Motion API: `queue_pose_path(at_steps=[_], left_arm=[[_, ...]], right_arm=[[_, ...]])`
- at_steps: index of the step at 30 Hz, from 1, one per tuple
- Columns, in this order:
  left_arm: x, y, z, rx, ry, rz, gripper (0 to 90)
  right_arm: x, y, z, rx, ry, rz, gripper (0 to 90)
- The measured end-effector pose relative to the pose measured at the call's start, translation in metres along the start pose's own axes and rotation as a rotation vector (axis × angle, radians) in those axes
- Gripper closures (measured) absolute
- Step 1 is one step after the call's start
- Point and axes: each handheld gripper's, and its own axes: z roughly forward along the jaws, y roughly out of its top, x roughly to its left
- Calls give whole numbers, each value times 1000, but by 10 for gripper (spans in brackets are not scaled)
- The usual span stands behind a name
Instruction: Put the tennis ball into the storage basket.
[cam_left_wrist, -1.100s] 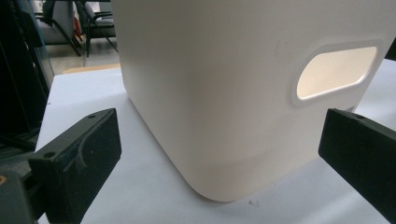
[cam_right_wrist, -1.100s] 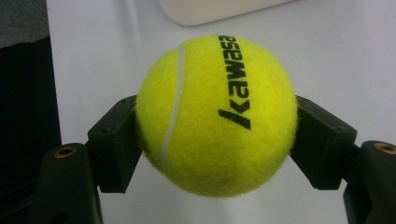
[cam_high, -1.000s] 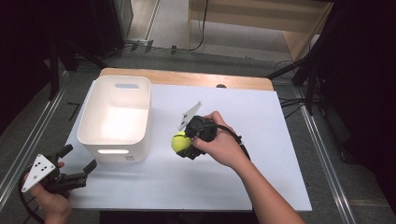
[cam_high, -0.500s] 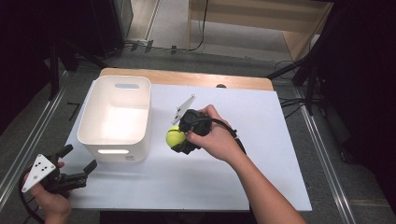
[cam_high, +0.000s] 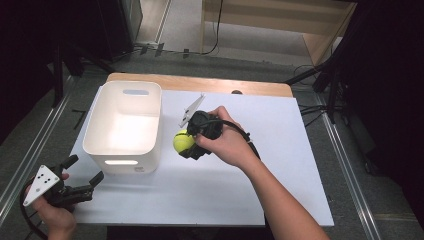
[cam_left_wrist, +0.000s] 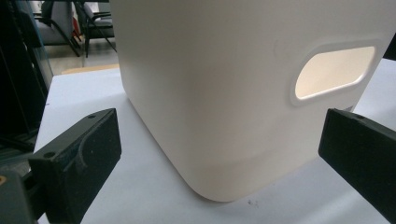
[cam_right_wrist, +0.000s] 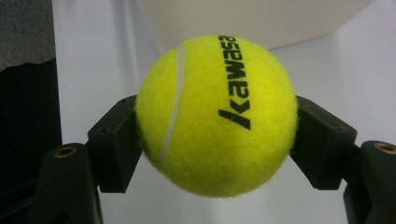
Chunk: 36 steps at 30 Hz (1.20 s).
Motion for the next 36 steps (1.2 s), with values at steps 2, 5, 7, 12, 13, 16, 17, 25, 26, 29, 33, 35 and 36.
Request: queue_pose_path(at_steps=[2, 5, 7, 12, 13, 16, 17, 25, 26, 29, 33, 35, 36], left_arm=[[0, 0, 0, 0, 0, 0, 0], [0, 0, 0, -2, -2, 0, 0], [0, 0, 0, 1, -1, 1, 0], [0, 0, 0, -3, -3, 0, 0], [0, 0, 0, -3, -3, 0, 0], [0, 0, 0, -4, -4, 0, 0], [0, 0, 0, -4, -4, 0, 0], [0, 0, 0, -4, -6, 0, 0], [0, 0, 0, -3, -4, 0, 0], [1, 0, 0, -5, -5, 0, 0], [1, 0, 0, -6, -7, 0, 0], [1, 0, 0, -6, -7, 0, 0], [1, 0, 0, -7, -6, -2, 0]], right_arm=[[0, 2, 0, -1, 5, -4, 238], [0, 5, 0, -2, 2, -7, 237], [-1, 7, -1, -1, 0, -16, 237], [-1, 13, -2, -5, 2, -8, 238], [-2, 14, -2, -4, -2, -20, 237], [-1, 17, -3, -8, -1, -16, 237], [-1, 18, -3, -7, 3, -15, 238], [-2, 28, -3, -15, 7, -35, 238], [-1, 30, -4, -10, 5, -31, 237], [-1, 33, -3, -12, 8, -33, 237], [0, 38, -2, -11, 6, -31, 237], [-1, 39, -2, -16, 4, -42, 238], [0, 41, -2, -12, 6, -32, 237]])
